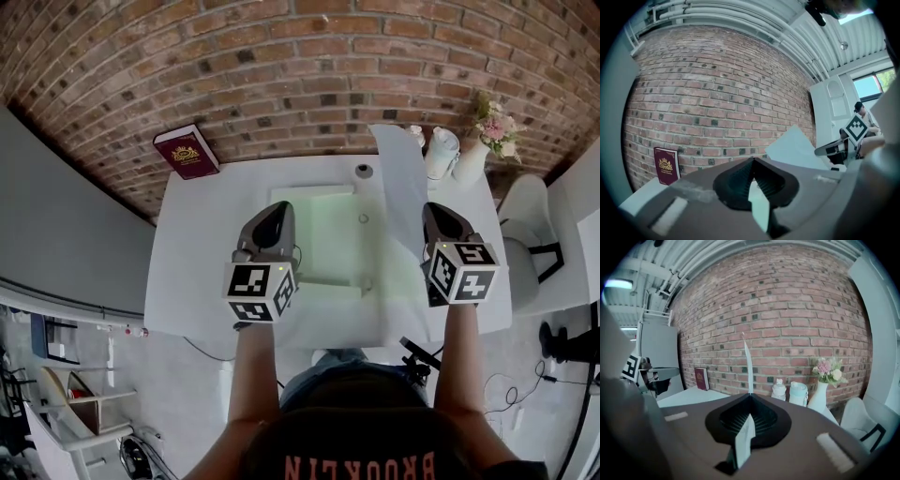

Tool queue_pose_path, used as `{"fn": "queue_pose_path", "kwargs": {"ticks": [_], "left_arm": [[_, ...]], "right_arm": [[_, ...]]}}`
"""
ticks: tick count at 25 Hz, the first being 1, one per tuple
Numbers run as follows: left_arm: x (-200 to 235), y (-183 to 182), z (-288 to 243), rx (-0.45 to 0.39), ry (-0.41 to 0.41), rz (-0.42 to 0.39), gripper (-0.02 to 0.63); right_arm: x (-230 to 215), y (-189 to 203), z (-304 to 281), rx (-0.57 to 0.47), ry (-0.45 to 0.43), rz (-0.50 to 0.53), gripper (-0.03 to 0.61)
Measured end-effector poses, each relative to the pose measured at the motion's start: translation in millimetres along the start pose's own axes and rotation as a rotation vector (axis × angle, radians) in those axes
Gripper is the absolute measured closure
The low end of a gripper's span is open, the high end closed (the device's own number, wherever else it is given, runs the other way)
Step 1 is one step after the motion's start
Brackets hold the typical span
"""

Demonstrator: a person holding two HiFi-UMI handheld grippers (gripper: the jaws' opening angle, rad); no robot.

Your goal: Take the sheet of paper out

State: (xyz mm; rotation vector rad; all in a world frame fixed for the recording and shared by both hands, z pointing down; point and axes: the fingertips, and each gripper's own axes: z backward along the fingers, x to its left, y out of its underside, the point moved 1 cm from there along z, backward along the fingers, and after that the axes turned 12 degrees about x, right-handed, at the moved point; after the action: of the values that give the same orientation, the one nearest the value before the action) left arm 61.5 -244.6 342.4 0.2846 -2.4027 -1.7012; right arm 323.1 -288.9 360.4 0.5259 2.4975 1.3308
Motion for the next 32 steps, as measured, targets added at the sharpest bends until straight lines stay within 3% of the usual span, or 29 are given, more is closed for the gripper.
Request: {"fn": "queue_pose_path", "kwargs": {"ticks": [7,16,32], "left_arm": [[10,-19,23,-0.054,-0.023,-0.024,0.617],[18,-66,54,-0.186,-0.066,-0.060,0.617],[21,-86,70,-0.244,-0.059,-0.071,0.617]], "right_arm": [[22,-45,31,-0.216,0.032,0.039,0.575],[44,-80,63,-0.385,0.074,0.037,0.576],[55,-91,82,-0.416,0.125,0.033,0.578]]}}
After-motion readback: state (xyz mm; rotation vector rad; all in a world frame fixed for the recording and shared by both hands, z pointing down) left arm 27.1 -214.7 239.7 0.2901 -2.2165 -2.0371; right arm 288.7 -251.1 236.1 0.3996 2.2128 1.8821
